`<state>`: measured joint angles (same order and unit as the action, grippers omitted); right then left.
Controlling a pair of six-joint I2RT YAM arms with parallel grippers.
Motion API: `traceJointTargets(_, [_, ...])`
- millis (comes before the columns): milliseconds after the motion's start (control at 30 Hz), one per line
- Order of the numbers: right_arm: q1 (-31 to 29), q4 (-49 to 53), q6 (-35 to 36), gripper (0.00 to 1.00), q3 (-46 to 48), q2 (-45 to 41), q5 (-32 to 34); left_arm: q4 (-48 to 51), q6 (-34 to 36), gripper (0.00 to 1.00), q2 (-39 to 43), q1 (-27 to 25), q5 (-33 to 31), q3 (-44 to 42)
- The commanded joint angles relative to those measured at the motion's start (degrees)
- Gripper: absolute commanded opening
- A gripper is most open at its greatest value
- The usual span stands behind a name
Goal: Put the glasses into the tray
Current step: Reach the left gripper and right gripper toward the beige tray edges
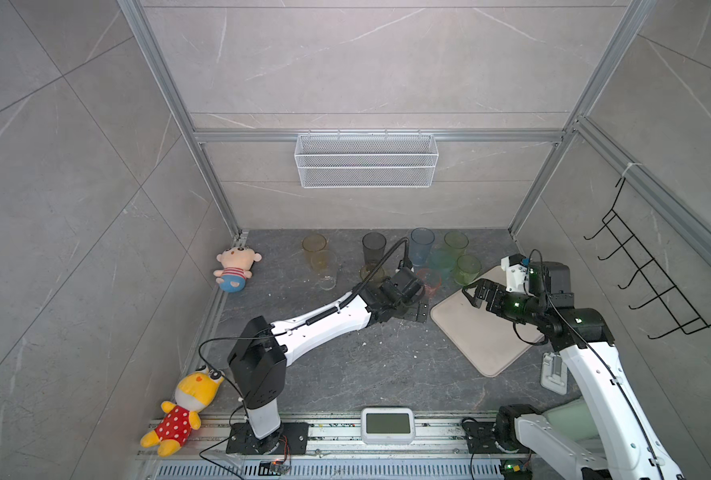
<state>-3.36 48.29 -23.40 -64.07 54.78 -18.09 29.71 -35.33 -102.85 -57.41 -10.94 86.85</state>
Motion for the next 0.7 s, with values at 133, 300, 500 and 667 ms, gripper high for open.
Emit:
traceJointTargets(133, [-0.3, 5.0, -0.7, 0.99, -1.6, -3.7, 8.3, -2.0, -4.2, 1.0, -8.0, -1.5, -1.4, 6.4])
traceJointTargets(300, [-0.4, 6.8, -0.5, 1.0, -1.1, -6.4, 13.2, -0.6, -5.5, 0.99, -13.9, -2.3, -1.6, 11.2])
traceJointTargets(500, [-0.3, 8.5, -0.3, 1.0, -1.1, -8.7, 16.2, 1.3, -6.6, 0.97, -20.8, -3.8, -1.4, 17.7])
traceJointTargets(667, [-0.3, 9.3, -0.2, 1.0, -1.7, -10.7, 16.6, 4.1, -7.2, 0.96, -26.5, -5.5, -1.9, 24.1])
